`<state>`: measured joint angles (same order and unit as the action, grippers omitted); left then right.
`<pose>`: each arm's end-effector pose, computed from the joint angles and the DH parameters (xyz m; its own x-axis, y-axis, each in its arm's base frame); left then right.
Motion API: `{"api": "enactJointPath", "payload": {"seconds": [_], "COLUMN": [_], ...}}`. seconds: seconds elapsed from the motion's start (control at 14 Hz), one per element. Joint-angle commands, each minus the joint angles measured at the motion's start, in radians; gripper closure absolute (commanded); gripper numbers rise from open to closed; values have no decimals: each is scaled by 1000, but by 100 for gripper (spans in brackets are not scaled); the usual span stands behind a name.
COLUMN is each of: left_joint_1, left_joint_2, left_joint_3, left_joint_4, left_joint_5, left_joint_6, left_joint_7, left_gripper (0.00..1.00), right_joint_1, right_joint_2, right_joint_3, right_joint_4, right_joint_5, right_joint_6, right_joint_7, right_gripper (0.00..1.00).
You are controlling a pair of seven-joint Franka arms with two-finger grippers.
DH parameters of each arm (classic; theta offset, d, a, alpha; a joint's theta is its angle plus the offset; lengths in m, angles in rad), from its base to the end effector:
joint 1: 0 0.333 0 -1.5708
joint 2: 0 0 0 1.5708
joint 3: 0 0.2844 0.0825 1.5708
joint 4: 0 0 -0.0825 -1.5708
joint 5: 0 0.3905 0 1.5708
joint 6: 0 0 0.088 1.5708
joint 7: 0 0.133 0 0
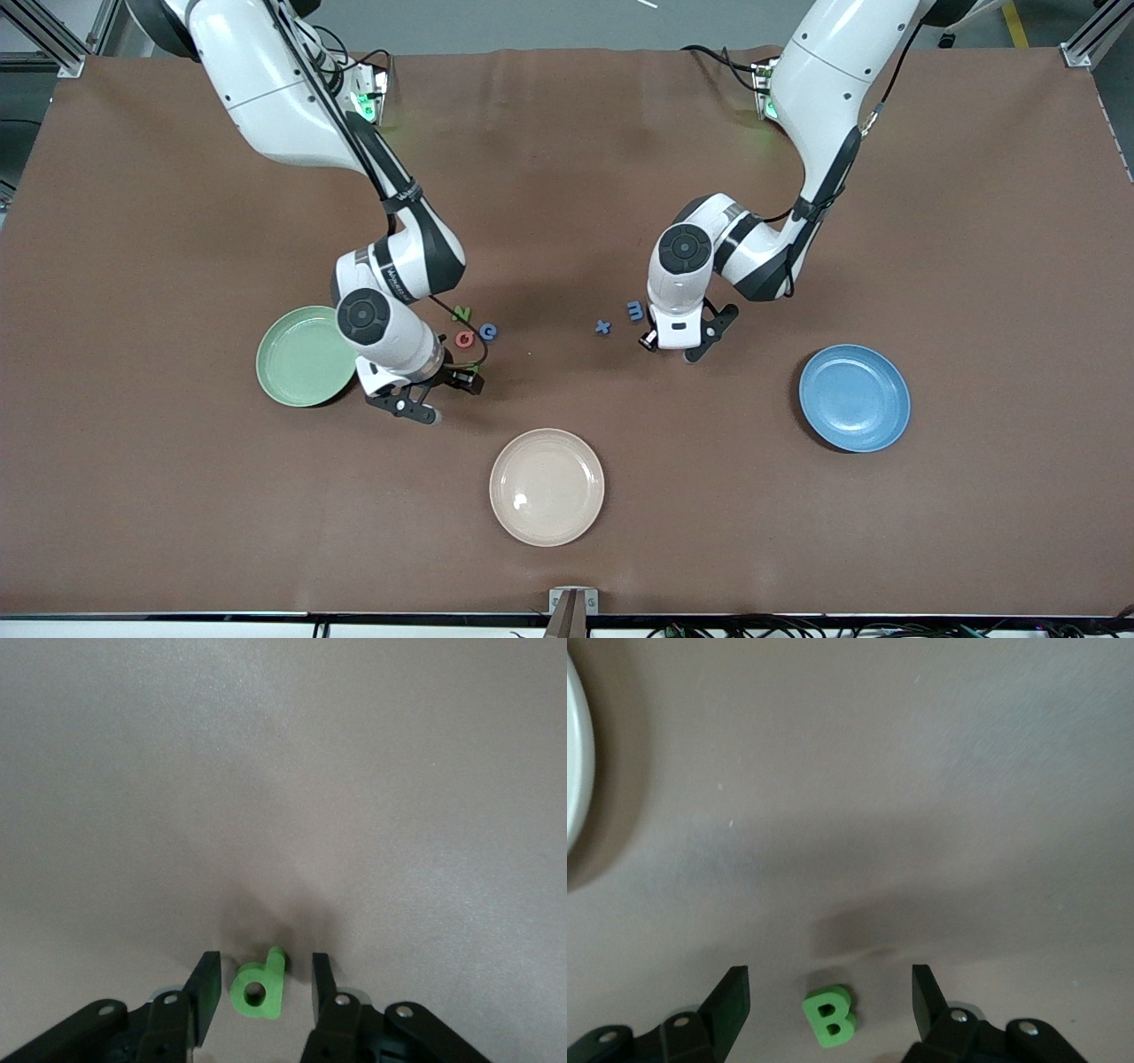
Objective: Sort upper and lower case letters into plates
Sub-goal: 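Grasp the green B with the right gripper while the left gripper grasps green d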
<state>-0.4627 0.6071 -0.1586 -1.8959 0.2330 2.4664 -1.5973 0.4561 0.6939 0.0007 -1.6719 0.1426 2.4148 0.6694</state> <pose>0.5000 -0.3560 0.1234 0.6827 0.7289 0.0512 0.7305 -0.6824 -0.0256 0.6019 0.2994 0.1495 0.9502 -0.3103 -0.0278 -0.3115 -0.9444 -0.1055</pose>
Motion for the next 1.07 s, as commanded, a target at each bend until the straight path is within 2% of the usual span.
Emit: {"api": "enactJointPath", "payload": {"seconds": [0.0,0.21,0.36,0.43,0.5,0.72,0.79,0.86,1.0], "left_joint_1": [7,7,6,6,6,64,94,119,176], "left_joint_2": [3,10,19,19,11,-39,-53,-58,-59], "left_joint_3": [-7,-7,-7,-7,-6,-7,-7,-7,-6], "left_joint_4": [-8,-8,-2,1,4,30,46,72,136], "left_joint_5": [3,3,-15,-20,-21,-20,-18,-18,-20], "left_joint_6": [17,17,17,17,16,2,-4,-27,-111], "left_joint_7": [-21,-21,-21,-18,2,60,80,112,225], "left_gripper": [50,52,64,77,86,91,91,91,90], "right_joint_1": [15,36,42,44,47,55,56,59,61], "right_joint_2": [9,9,10,15,15,16,16,15,13], "right_joint_3": [-10,-10,-10,-10,-10,-11,-11,-11,-11], "right_joint_4": [-9,-17,-20,-32,-44,-57,-58,-58,-57], "right_joint_5": [-14,-15,-15,-17,-17,-20,-20,-20,-20], "right_joint_6": [7,9,13,38,59,69,67,64,56], "right_joint_7": [16,18,18,18,18,18,18,18,16], "right_gripper": [22,28,32,34,35,41,46,55,81]}}
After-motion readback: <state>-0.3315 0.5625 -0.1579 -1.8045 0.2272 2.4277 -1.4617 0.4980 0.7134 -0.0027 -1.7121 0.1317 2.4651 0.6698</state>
